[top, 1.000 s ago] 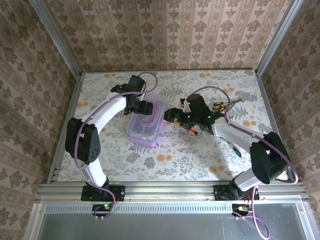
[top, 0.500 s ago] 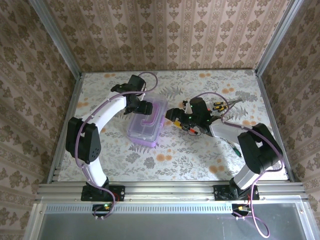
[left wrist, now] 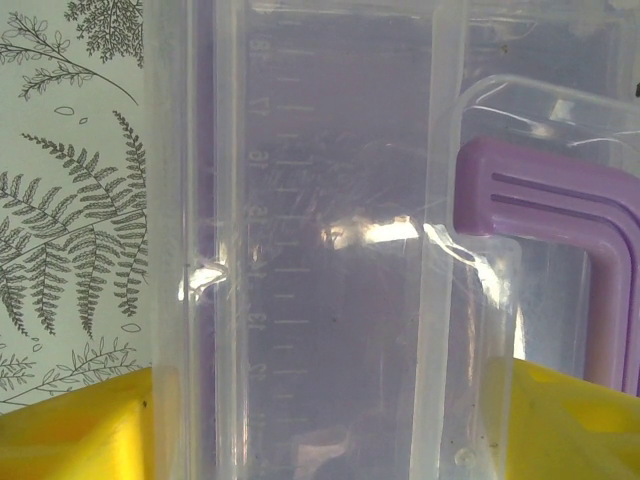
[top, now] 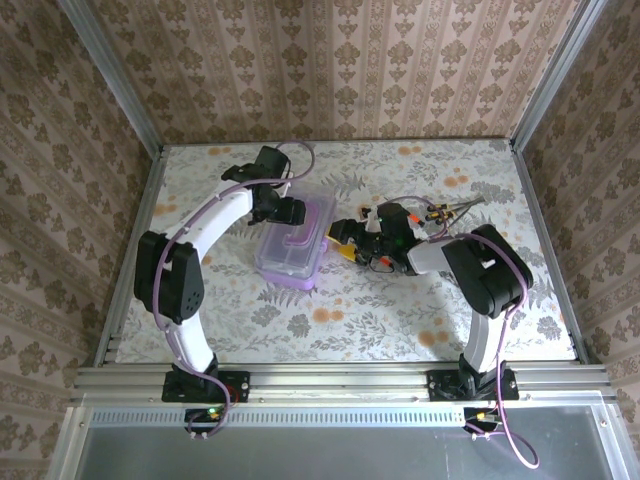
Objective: Pack the tool kit
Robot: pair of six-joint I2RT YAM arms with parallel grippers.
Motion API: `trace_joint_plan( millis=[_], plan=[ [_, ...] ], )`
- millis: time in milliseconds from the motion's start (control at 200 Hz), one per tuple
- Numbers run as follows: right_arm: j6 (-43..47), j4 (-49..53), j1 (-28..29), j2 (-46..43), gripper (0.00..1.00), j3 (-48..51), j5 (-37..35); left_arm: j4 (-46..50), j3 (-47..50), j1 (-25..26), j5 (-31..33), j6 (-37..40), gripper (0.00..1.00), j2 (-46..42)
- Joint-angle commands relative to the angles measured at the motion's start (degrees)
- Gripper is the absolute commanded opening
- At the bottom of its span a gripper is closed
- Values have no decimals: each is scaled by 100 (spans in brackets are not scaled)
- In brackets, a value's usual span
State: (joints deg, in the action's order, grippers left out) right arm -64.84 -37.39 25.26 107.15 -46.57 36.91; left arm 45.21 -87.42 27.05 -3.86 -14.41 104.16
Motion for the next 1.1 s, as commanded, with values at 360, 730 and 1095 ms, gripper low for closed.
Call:
trace_joint_plan(
  millis=[360,730,1095],
  plan=[
    [-914,-2388,-100,667,87,148,569,-110,253,-398,-535,79,70,500],
    [-950,-2437,-178,636,89,28,713,-100,234,-411,-537,79,69,534],
    [-1045,-2225,-293,844,91,-307,836,-104,242,-411,-564,79,69,509]
  ],
)
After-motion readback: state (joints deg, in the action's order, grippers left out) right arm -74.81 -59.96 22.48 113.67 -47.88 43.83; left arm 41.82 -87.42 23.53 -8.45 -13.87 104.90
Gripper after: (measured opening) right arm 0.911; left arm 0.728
